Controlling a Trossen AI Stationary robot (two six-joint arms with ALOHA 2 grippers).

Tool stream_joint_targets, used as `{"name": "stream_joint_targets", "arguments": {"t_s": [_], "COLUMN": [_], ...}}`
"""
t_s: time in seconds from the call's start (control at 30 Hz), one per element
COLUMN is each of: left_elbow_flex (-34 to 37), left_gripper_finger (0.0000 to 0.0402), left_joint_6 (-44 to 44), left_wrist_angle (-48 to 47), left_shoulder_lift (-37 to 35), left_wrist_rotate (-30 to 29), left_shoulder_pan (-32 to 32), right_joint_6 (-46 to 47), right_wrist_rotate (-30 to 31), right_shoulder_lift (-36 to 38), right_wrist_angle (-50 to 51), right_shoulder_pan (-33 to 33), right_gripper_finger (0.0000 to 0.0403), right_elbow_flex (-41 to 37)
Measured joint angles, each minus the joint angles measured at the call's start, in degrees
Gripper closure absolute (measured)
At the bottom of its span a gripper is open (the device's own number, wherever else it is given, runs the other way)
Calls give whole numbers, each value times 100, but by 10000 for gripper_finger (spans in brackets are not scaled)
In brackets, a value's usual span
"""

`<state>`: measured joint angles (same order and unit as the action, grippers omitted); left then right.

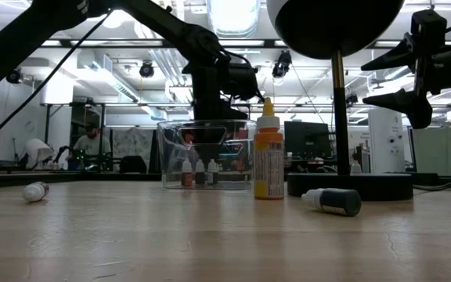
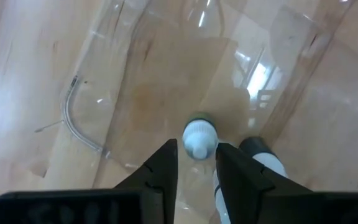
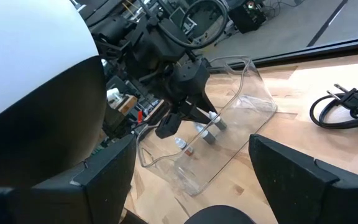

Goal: Pick & Place food coloring
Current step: Put the small green food coloring bottle into the transparent bin, then put the small red food coloring bottle into the transparent bin

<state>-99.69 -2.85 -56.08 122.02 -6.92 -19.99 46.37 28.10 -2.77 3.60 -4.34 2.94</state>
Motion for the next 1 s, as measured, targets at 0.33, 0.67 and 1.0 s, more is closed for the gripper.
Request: {"name": "stream_joint_targets", "arguments": {"t_s": [0.33,0.67,1.0], "left_elbow_flex": [-328,-835,-449], "left_gripper_finger": [291,184,129], "left_joint_6": [-50,-72,-411], "left_wrist_angle": [-360,-863,-1012], "left_shoulder_lift": [-11,-207,-1270], "left_wrist_rotate": [24,12,-109], "left_shoulder_pan": [-2,79,301], "right_joint_6": [-2,-2,0], "right_wrist_rotate": [0,1,2], "right_shoulder_lift": [0,0,-2], "right_wrist_angle": [0,0,1], "right_shoulder_pan": [0,0,0], "right_gripper_finger": [101,101,101], "right_elbow_flex": [-1,-2,-2]}}
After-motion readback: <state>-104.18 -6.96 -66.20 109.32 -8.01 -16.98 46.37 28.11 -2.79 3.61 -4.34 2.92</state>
